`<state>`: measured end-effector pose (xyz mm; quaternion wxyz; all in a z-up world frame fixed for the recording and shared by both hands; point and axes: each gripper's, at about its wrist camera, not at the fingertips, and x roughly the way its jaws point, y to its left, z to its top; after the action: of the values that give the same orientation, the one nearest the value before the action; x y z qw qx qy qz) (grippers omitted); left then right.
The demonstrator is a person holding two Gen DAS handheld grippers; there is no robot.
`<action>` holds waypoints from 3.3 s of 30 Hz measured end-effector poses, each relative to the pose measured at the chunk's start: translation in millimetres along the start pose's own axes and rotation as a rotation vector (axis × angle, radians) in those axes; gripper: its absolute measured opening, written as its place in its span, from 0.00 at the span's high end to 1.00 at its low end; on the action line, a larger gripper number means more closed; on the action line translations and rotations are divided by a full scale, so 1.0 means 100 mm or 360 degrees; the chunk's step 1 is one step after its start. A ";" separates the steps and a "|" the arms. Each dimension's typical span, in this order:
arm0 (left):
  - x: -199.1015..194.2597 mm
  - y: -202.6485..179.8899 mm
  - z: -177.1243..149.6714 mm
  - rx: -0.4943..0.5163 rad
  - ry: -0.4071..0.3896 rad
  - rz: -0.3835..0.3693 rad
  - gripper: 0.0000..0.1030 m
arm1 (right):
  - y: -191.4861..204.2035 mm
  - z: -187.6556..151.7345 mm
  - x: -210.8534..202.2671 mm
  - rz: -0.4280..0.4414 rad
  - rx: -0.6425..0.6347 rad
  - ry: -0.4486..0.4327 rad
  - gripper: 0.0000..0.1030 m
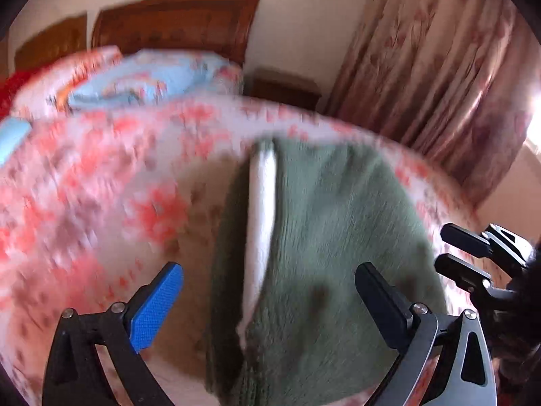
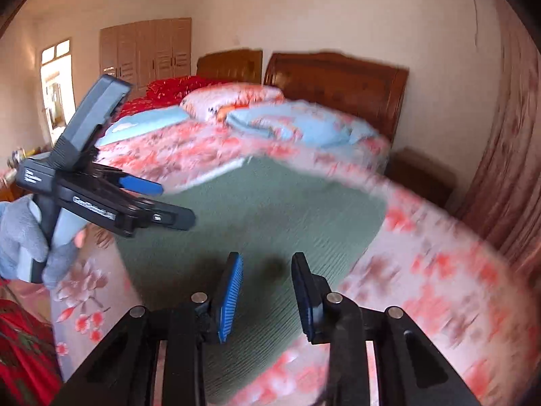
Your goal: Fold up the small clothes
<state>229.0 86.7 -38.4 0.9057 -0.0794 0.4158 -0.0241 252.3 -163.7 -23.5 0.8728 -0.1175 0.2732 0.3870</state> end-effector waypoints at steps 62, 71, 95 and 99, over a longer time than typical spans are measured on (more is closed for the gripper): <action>-1.70 -0.71 -0.83 0.0292 -0.0609 0.0292 0.00 | 1.01 -0.42 -1.55 -0.0296 0.0374 -0.0204 0.65; -2.03 -0.73 -1.06 0.0137 -0.0854 0.0440 0.00 | 1.00 -0.57 -1.53 -0.0439 0.0738 -0.0212 0.65; -1.68 -0.93 -1.30 0.0256 -0.0639 0.0394 0.00 | 1.21 -0.63 -1.38 -0.0440 0.0646 -0.0183 0.65; -1.67 -0.92 -1.31 0.0244 -0.0629 0.0392 0.00 | 1.23 -0.63 -1.38 -0.0459 0.0633 -0.0182 0.65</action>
<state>23.2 -1.6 18.0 0.9689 0.0375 0.2339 0.0710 61.1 -192.2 4.1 0.9390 0.0409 0.2746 0.2031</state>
